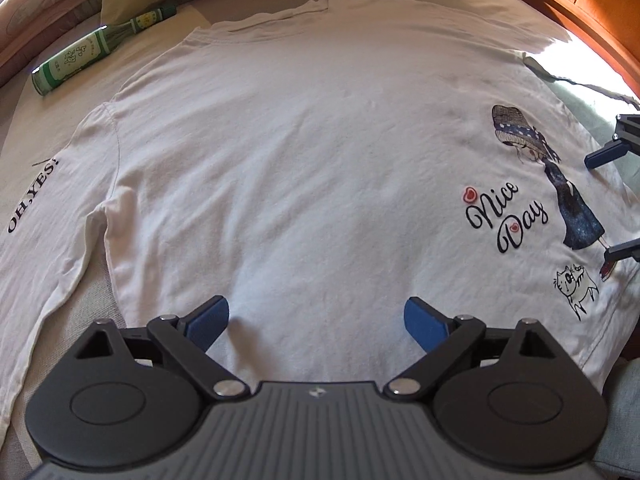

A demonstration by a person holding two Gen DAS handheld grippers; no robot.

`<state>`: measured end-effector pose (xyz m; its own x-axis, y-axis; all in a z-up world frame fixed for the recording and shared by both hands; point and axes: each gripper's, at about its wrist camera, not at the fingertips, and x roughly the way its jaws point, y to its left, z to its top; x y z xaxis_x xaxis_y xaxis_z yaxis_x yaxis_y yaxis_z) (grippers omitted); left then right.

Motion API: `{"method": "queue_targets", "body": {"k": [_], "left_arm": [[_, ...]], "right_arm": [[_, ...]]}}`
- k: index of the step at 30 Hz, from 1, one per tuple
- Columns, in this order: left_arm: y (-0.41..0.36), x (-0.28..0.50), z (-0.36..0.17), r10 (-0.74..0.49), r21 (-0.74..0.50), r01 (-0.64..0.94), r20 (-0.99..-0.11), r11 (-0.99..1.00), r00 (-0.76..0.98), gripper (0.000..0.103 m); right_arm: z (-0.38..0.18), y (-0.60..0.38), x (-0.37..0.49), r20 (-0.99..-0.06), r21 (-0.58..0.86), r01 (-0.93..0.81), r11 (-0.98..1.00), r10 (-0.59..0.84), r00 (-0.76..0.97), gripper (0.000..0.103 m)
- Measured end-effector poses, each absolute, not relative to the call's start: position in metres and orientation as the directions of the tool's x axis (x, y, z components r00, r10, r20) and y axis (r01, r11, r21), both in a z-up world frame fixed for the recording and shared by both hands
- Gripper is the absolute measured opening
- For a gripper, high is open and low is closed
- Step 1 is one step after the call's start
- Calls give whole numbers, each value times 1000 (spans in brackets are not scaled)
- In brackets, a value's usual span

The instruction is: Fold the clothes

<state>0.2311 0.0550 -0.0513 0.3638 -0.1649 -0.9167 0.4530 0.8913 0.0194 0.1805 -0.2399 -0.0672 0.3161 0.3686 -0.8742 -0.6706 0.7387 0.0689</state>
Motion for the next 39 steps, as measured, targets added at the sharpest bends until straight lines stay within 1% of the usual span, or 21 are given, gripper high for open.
{"method": "queue_targets", "body": {"k": [2, 7, 9, 11, 15, 18, 23, 27, 28, 32, 35, 37, 39], "left_arm": [[54, 242, -47, -154, 25, 421, -910, 907, 385, 94], [38, 289, -44, -157, 2, 328, -875, 945, 457, 94], [32, 310, -44, -152, -3, 290, -856, 957, 495, 94], [30, 331, -45, -144, -15, 239, -835, 971, 531, 94], [37, 359, -49, -113, -24, 159, -810, 987, 576, 94], [42, 373, -55, -96, -21, 134, -806, 991, 584, 94], [51, 393, -69, -88, -22, 125, -823, 992, 561, 94], [55, 426, -75, -95, -26, 130, -821, 991, 563, 95], [55, 436, -76, -96, -29, 128, -822, 991, 561, 98], [56, 471, -77, -102, -49, 106, -811, 993, 576, 99], [56, 479, -69, -121, -78, 98, -807, 992, 578, 98], [56, 480, -63, -139, -102, 97, -804, 990, 578, 98], [53, 473, -59, -193, -155, 115, -798, 981, 571, 98]], "right_arm": [[-58, -251, 199, -854, 86, -596, 799, 367, 368, 103], [-51, -280, 290, -817, 49, -334, 941, 230, 529, 103], [-55, -283, 332, -805, 10, -234, 972, 147, 574, 103], [-62, -281, 362, -793, 6, -182, 983, 116, 598, 103], [-82, -275, 394, -814, 37, -82, 996, 77, 576, 103], [-93, -274, 392, -815, 15, -8, 1000, 17, 579, 103], [-102, -276, 409, -768, -6, 95, 995, -66, 637, 103], [-106, -275, 447, -759, -34, 114, 993, -100, 643, 103], [-106, -274, 456, -758, -38, 115, 993, -104, 644, 103], [-104, -276, 478, -779, -35, 109, 993, -96, 620, 103], [-94, -272, 474, -790, -37, 105, 994, -93, 605, 103], [-86, -264, 460, -782, -13, 82, 997, -62, 621, 103], [-80, -254, 445, -778, -2, 57, 998, -37, 627, 103]]}}
